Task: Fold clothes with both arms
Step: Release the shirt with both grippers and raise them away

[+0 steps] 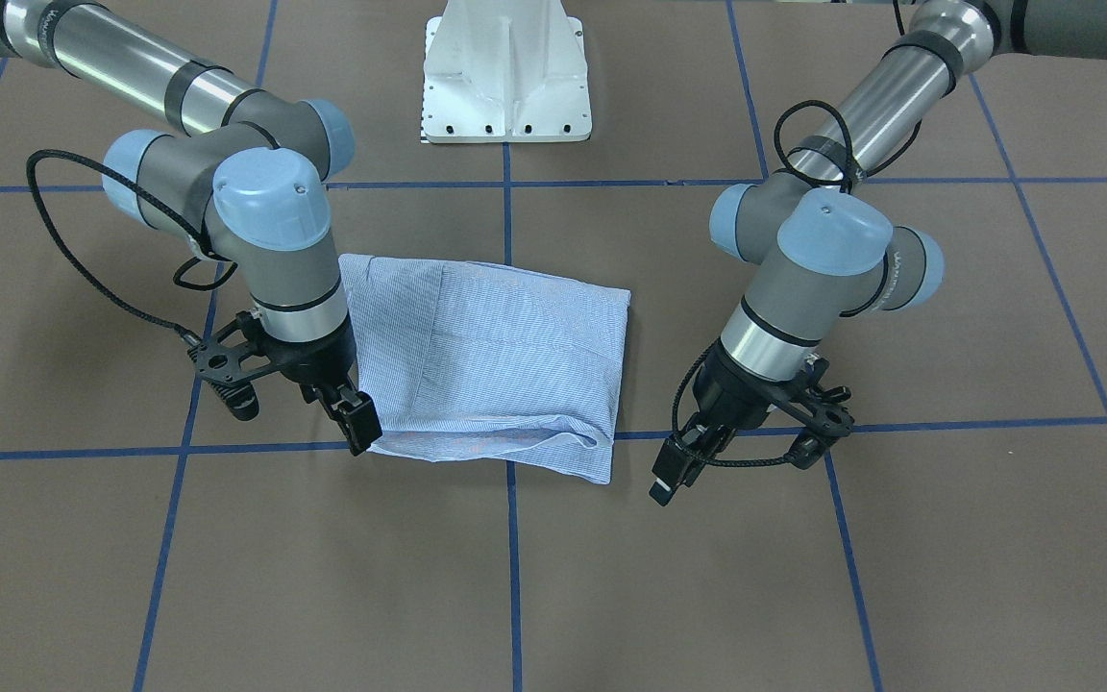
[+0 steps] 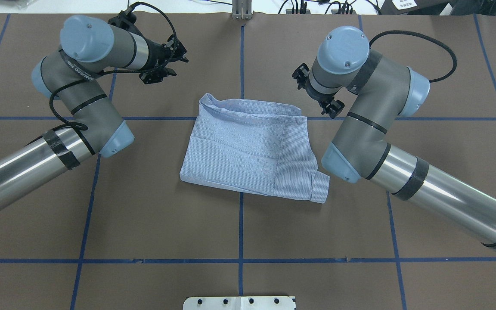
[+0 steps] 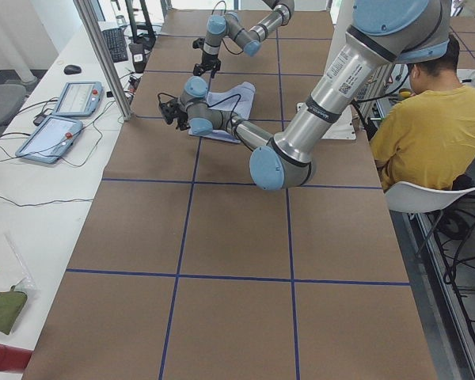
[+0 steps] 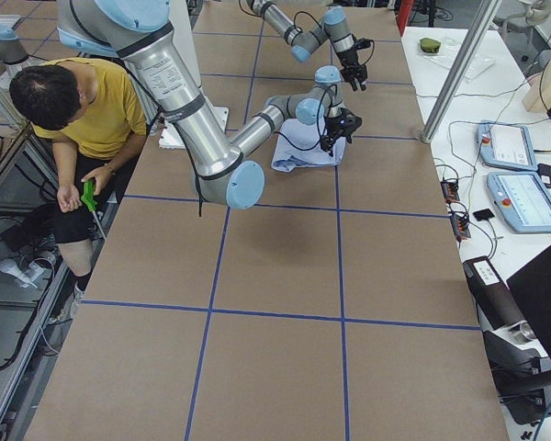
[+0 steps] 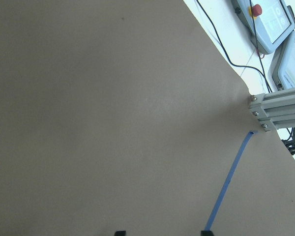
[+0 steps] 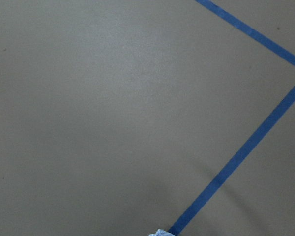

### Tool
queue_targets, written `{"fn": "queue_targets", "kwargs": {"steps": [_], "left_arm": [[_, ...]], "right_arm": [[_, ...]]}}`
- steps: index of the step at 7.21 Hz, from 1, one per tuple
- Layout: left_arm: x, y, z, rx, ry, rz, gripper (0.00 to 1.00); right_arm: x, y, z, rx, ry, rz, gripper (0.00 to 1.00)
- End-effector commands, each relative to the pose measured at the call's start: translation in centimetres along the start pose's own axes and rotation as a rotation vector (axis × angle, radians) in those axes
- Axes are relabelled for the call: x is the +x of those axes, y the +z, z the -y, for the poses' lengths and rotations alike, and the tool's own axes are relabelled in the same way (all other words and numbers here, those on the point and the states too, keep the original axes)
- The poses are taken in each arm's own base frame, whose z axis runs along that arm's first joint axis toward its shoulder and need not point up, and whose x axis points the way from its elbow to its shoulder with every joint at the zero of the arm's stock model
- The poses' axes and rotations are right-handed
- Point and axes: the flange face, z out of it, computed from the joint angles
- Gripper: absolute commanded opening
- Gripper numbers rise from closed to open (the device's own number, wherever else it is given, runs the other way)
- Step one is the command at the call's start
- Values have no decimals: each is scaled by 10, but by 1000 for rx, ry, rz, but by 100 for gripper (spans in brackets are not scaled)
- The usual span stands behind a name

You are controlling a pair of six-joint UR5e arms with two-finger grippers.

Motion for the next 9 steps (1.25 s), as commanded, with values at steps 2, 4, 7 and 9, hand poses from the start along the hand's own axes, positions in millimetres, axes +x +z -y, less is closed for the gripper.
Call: {"fn": "queue_targets", "kwargs": {"steps": [2, 4, 7, 9], "left_arm": [[-50, -49, 8, -32, 219, -4, 0], [-100, -97, 38, -59, 377, 14, 20], [-216, -184, 108, -28, 663, 102, 54], [-281, -246, 165, -44, 832, 141, 54]], "right_arm": [[52, -18, 64, -50, -219, -11, 100], [97, -32, 119, -84, -388, -20, 100], [164, -49, 230, -126, -597, -34, 100], [223, -49, 297, -142, -695, -63, 100]]}}
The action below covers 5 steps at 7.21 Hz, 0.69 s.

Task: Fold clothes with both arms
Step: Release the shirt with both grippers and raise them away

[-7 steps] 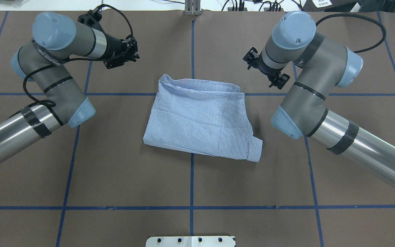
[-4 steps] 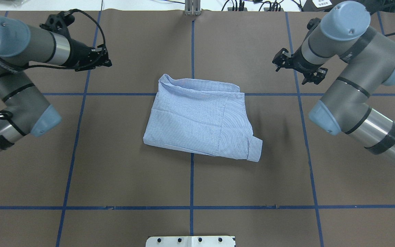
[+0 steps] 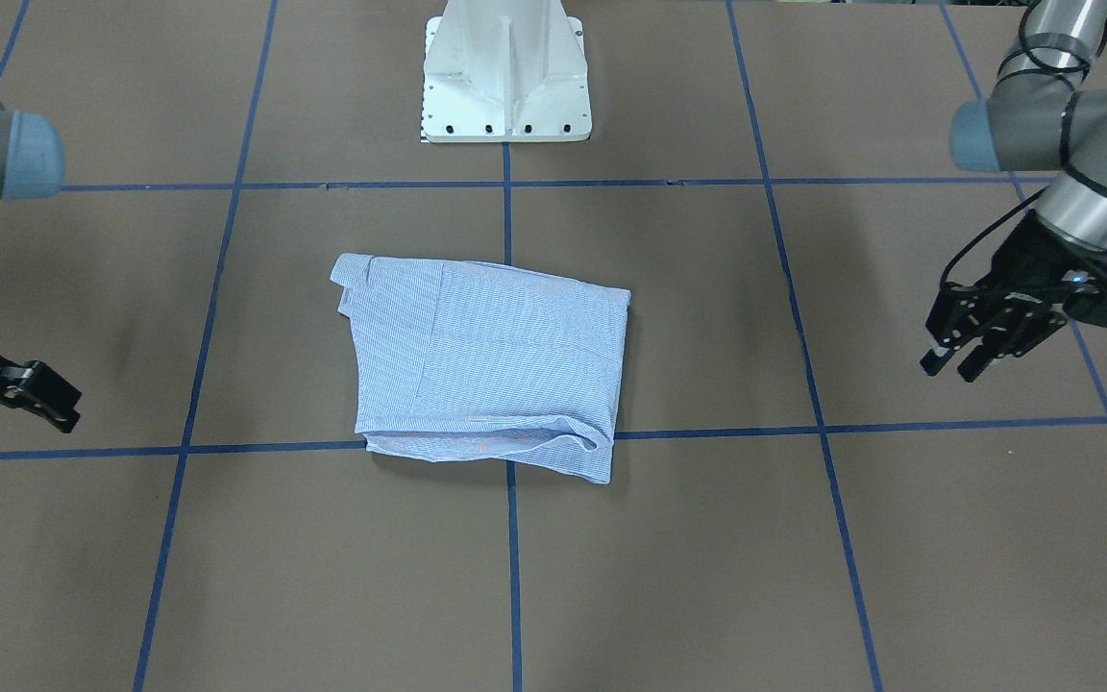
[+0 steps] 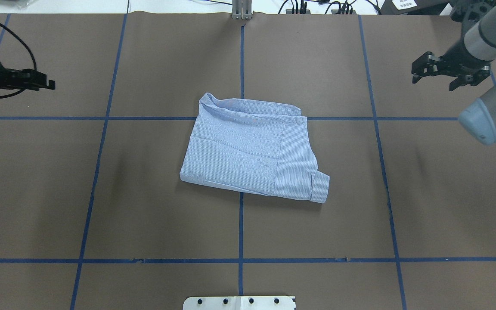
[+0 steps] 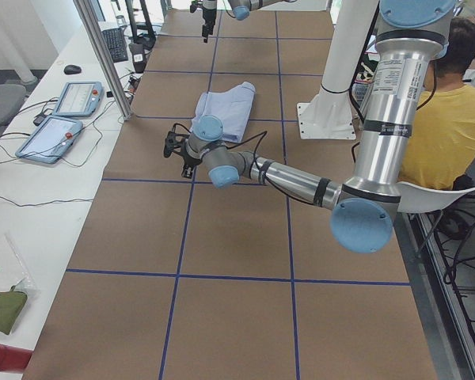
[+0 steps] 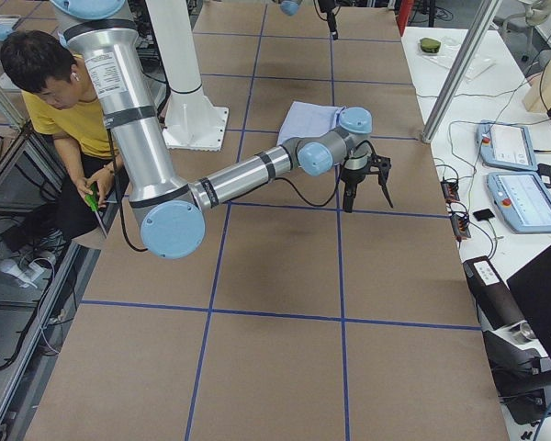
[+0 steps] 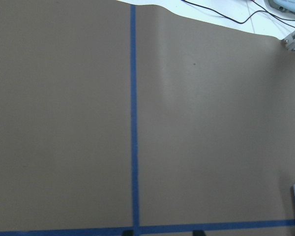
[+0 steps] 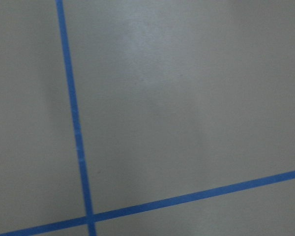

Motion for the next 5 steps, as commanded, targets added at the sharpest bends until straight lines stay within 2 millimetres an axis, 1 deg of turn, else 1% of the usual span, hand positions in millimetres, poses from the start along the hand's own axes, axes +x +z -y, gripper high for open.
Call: {"fn": "queue_targets", "kwargs": {"steps": [1, 2, 3, 4, 5], "left_arm": [[-96, -54, -18, -7, 181, 62, 55], [-119, -60, -31, -20, 233, 88, 74], [-138, -68, -43, -29, 273, 110, 80], [-157, -79, -51, -36, 293, 135, 99], [-171, -87, -51, -58, 319, 163, 100]], "right_arm": [[109, -4, 16, -58, -115, 13, 100], [160, -7, 15, -68, -165, 12, 100], [196, -9, 7, -74, -216, 0, 100], [231, -14, 1, -72, -227, -5, 100], [251, -15, -5, -76, -237, -3, 100]]}}
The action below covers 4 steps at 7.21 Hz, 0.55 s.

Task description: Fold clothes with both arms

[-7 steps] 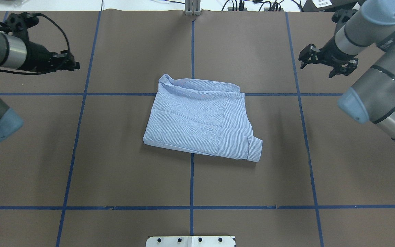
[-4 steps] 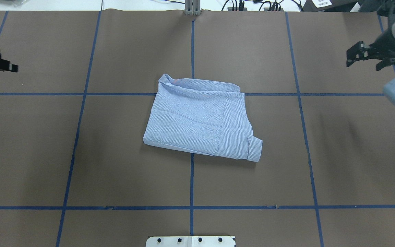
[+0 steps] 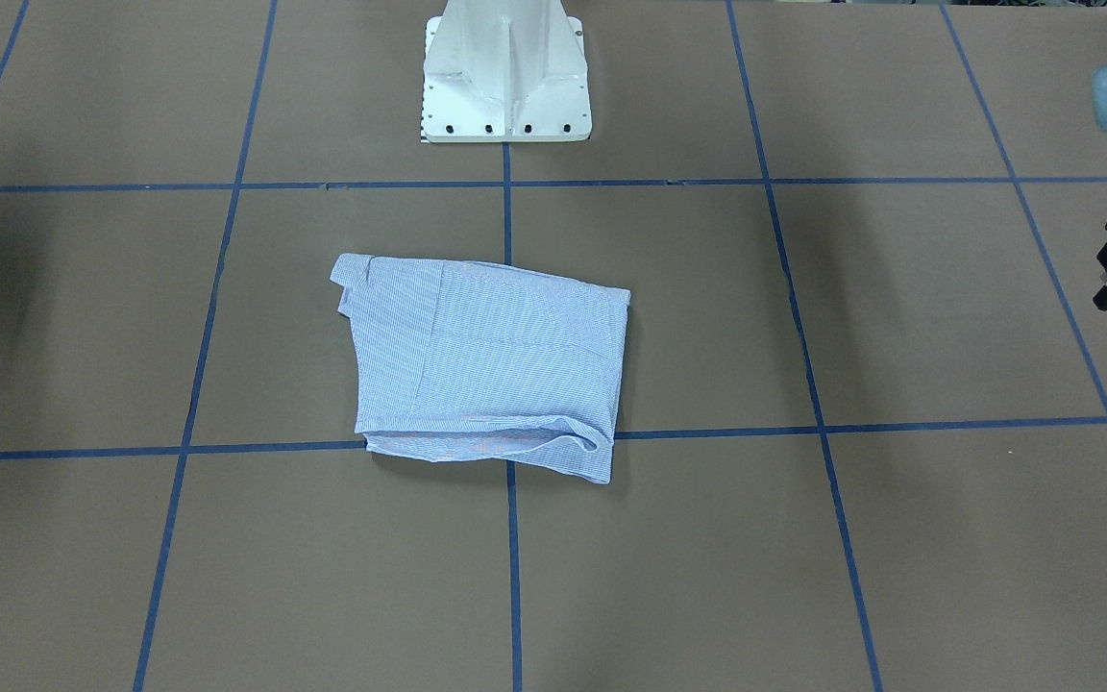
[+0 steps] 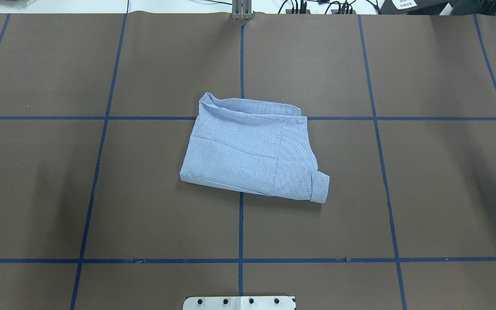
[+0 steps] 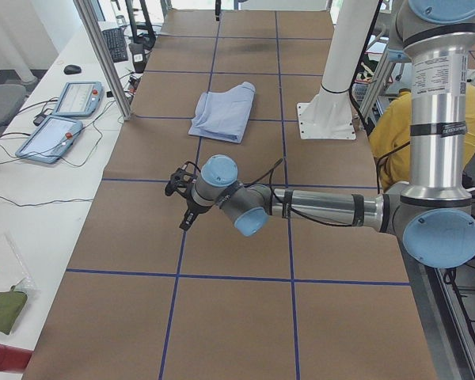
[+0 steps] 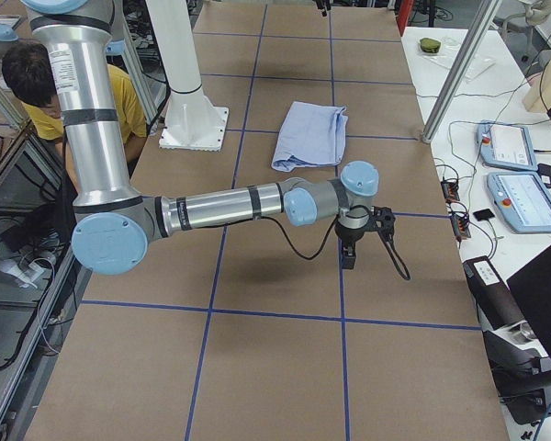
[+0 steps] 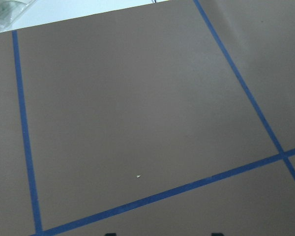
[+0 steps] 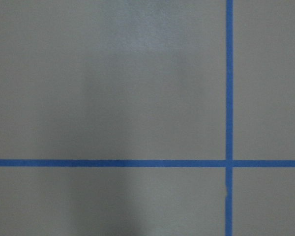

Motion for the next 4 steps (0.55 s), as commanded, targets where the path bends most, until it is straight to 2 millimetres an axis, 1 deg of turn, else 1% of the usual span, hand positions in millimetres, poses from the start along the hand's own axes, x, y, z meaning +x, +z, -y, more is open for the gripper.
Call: {"fn": "queue_targets", "kwargs": {"steps": [1, 2, 3, 4], "left_arm": [[-37, -16, -14, -54, 73, 59, 100], [-53, -21, -19, -94, 70, 84, 100], [-59, -17, -26, -144, 28, 90, 100], [-61, -18, -27, -190, -24, 83, 100]], "right_arm": [[40, -1, -23, -9, -19, -1, 100], [52, -3, -27, -9, -13, -3, 100], [56, 0, -29, -35, -15, 14, 100], [57, 0, -29, -48, -22, 19, 100]]}}
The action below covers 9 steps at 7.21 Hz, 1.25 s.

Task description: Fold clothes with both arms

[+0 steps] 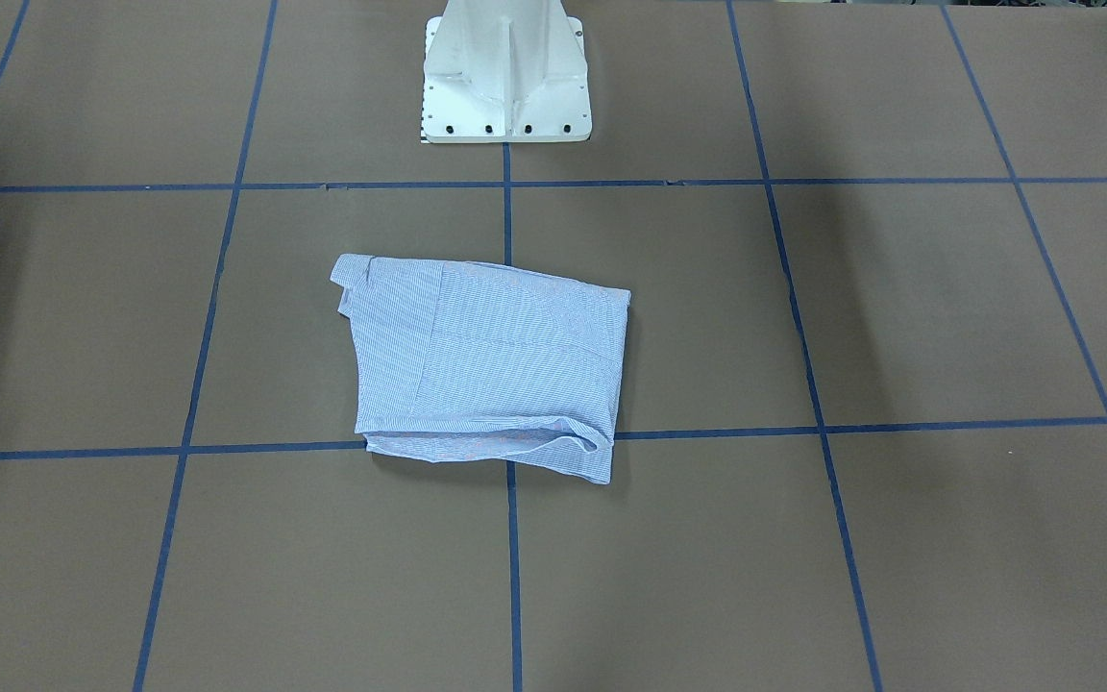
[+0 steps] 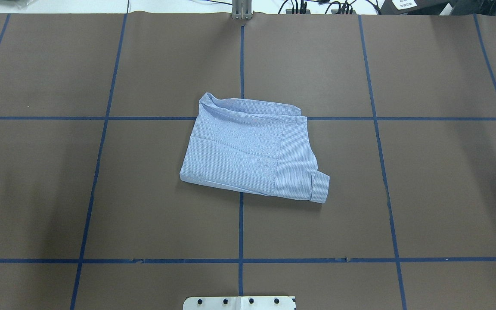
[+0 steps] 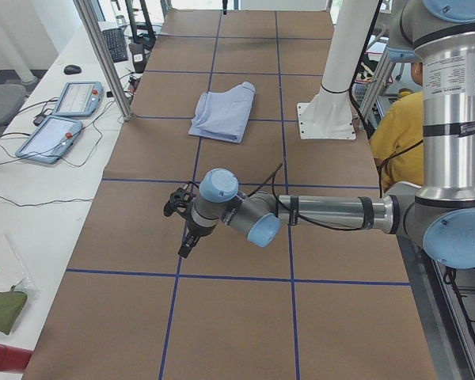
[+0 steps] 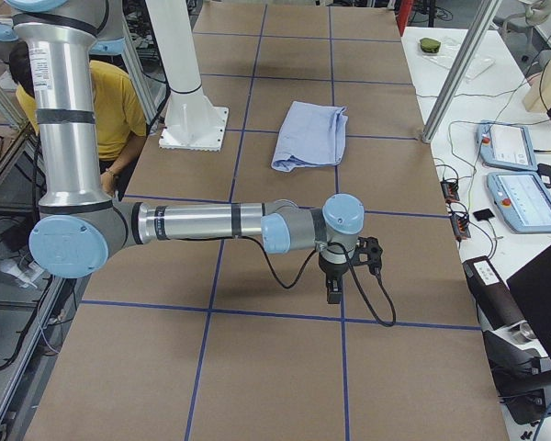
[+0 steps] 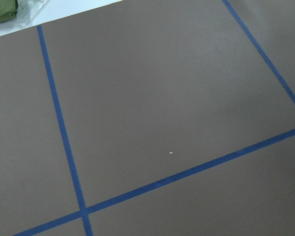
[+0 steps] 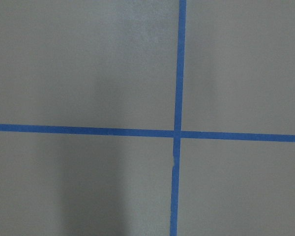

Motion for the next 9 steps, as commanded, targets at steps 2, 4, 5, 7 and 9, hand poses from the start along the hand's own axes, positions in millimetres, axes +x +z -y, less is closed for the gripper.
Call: {"fn": "queue_targets", "kwargs": {"steps": [2, 4, 5, 7, 9], "left_arm": [[-15, -4, 5, -119, -131, -20, 100], [-22, 0, -2, -146, -151, -11, 100], [-22, 0, -5, -145, -155, -16, 100], [-28, -18, 3, -106, -170, -10, 100], [-16, -40, 11, -68, -151, -14, 100]], "right_arm": [[5, 2, -3, -27, 0, 15, 100], [2, 4, -5, -59, 29, 57, 100], [5, 5, -7, -59, 29, 44, 100], [14, 15, -12, -70, 53, 40, 100], [10, 12, -7, -64, 48, 46, 100]]}}
